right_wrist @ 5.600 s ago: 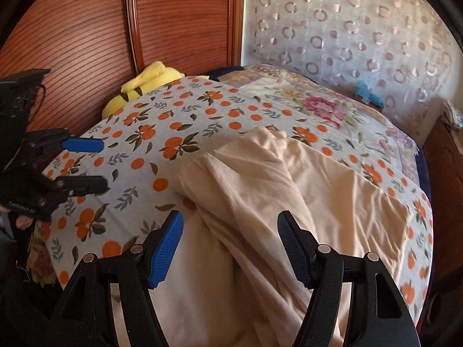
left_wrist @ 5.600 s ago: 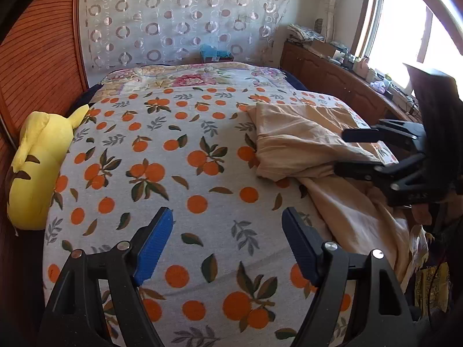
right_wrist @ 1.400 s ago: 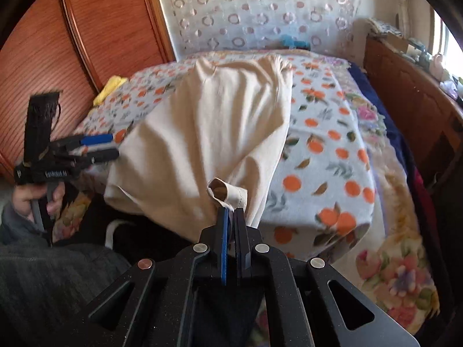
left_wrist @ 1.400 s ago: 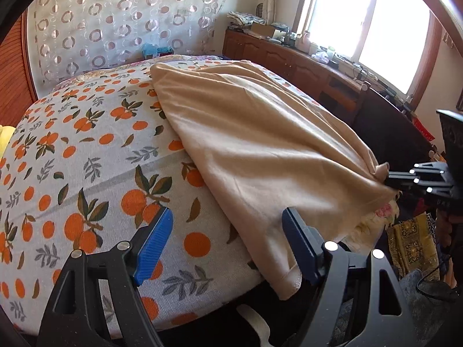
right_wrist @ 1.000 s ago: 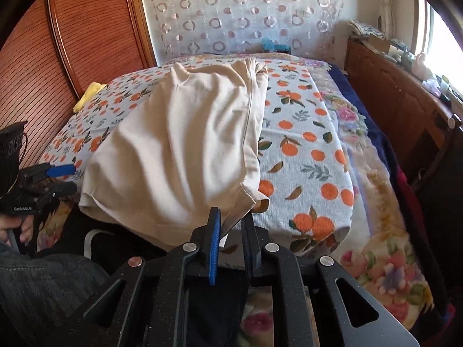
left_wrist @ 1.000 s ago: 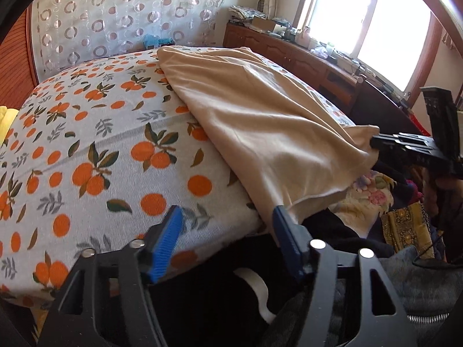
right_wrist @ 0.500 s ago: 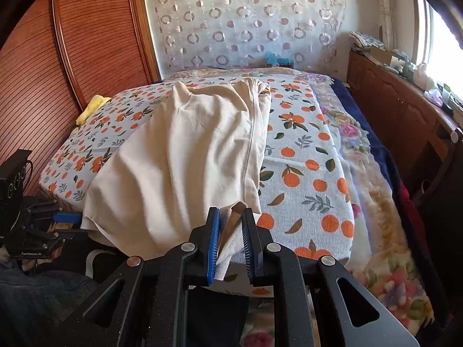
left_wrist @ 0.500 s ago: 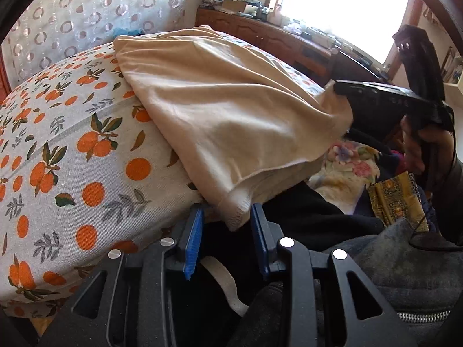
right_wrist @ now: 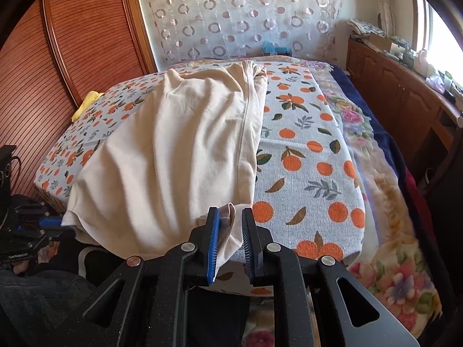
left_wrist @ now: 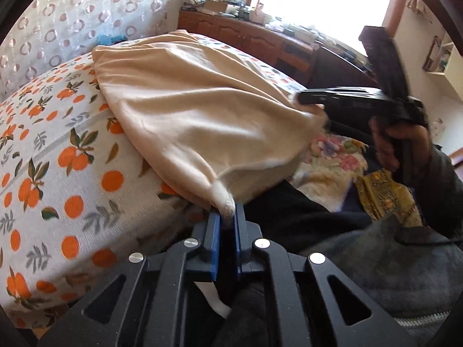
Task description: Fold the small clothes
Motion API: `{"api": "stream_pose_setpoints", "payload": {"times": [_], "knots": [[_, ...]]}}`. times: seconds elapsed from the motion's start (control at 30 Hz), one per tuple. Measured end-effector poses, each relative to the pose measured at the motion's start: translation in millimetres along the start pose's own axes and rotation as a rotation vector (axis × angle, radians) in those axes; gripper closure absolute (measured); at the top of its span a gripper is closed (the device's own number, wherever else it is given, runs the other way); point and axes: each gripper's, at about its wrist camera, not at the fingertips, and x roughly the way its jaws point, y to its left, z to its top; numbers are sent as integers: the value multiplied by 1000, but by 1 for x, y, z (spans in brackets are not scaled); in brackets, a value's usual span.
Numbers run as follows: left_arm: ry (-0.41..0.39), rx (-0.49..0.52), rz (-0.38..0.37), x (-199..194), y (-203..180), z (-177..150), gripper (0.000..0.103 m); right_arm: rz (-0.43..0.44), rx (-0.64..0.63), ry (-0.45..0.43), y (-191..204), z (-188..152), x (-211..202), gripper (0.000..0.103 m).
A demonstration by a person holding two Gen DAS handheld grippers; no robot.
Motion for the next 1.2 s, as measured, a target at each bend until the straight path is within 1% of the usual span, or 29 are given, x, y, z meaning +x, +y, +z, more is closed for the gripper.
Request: {"api": "stream_pose_setpoints", "payload": {"times": [0.07, 0.13, 0.2, 0.33, 0.37, 0.4, 0.43, 0.47, 0.5, 0.53, 0.57, 0.67, 0.77, 0.9, 0.93, 0.97, 1.0, 1.03, 1.07, 1.1, 1.17, 1.2], "knots": [[-4, 7, -26, -11, -5, -5, 98, -6, 1, 9, -1, -1, 5, 87], [-18, 4, -45, -21, -8, -10, 99, -9, 8, 18, -2, -1, 10, 87], [-25, -6, -27, -28, -7, -12, 99, -6, 13, 20, -3, -2, 12, 87], [-44, -39, 46, -34, 3, -9, 98, -7, 23, 12, -6, -4, 12, 86], [-48, -52, 58, -33, 6, -7, 98, -14, 28, 10, -8, -4, 11, 76], [-48, -62, 70, -31, 9, -5, 98, -24, 36, 5, -9, -5, 10, 63], [-42, -71, 89, -27, 11, -2, 98, -30, 48, -1, -12, -5, 10, 57], [-37, -73, 99, -24, 12, 0, 89, -29, 57, -4, -13, -6, 10, 51], [-35, -74, 103, -21, 13, 1, 80, -23, 66, -3, -16, -7, 11, 51], [-38, -78, 99, -18, 14, 3, 63, -10, 75, 2, -16, -8, 12, 51], [-40, -76, 89, -15, 13, 4, 60, 4, 79, 9, -16, -9, 12, 51], [-15, -57, 84, -5, 10, 6, 59, 19, 57, 16, -11, -11, 15, 51], [8, -60, 89, 5, 11, 7, 60, 55, 44, 17, -5, -12, 14, 51], [5, -42, 93, 6, 9, 8, 60, 73, -7, 29, 7, -14, 15, 51], [3, -37, 97, 6, 7, 8, 65, 80, -12, 30, 9, -14, 16, 51], [7, -32, 104, 7, 6, 8, 74, 88, -20, 31, 12, -14, 16, 53], [14, -29, 113, 9, 5, 8, 77, 90, -33, 31, 15, -14, 17, 61], [15, -24, 122, 10, 5, 9, 91, 86, -51, 32, 18, -13, 19, 65], [16, -14, 128, 10, 4, 9, 94, 81, -68, 32, 21, -13, 20, 75], [11, -9, 125, 10, 3, 9, 95, 84, -80, 33, 22, -12, 22, 88], [-19, -7, 105, 2, 3, 12, 96, 105, -89, 32, 21, -8, 22, 94], [-41, -8, 94, -6, 4, 16, 96, 113, -92, 16, 21, -5, 20, 95]]}}
